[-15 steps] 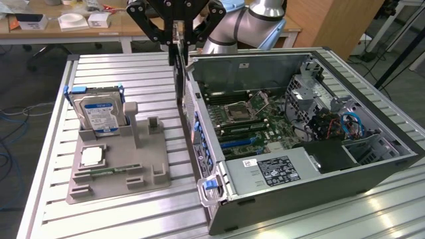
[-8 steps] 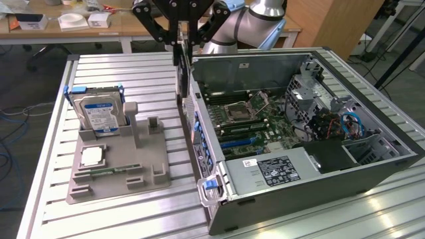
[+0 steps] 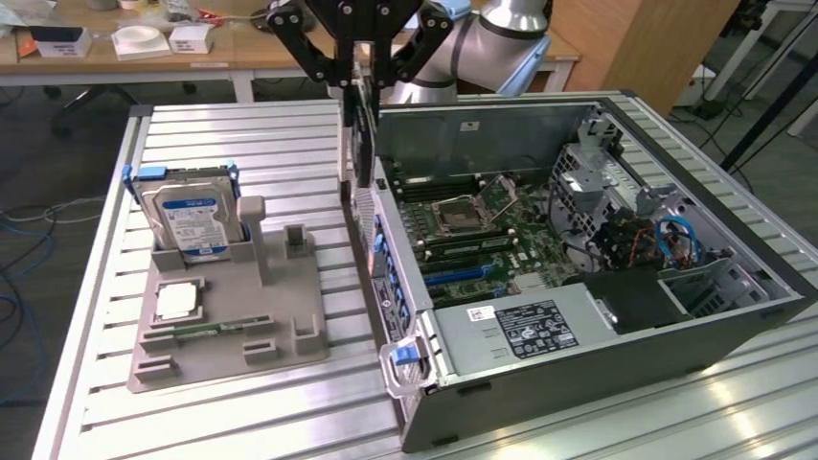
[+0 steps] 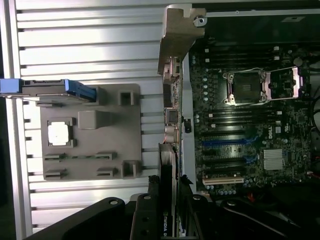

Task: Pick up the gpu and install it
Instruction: 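Pick up the gpu and move the gpu toward the slot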

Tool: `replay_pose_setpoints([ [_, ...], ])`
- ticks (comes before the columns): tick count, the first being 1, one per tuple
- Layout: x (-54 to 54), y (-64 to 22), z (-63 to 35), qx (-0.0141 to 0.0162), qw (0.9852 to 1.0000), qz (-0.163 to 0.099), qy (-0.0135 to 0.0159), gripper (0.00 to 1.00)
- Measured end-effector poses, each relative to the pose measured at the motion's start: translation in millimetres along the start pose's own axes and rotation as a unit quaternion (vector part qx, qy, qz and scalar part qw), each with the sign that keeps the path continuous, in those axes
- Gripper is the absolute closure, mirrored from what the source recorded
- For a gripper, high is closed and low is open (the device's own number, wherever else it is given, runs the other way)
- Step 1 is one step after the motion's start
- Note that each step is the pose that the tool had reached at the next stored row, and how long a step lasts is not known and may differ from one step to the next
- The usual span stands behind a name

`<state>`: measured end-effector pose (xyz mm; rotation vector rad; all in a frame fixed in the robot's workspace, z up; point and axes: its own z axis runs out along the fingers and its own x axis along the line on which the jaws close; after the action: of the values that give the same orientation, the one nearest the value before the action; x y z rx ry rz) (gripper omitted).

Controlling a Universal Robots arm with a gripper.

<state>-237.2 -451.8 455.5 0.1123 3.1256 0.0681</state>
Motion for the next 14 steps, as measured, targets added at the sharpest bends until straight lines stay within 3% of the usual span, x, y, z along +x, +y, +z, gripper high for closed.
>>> replay_pose_setpoints([
  [14, -11.3, 0.8, 1.4, 0.0, 1.0, 0.0, 0.0, 0.74],
])
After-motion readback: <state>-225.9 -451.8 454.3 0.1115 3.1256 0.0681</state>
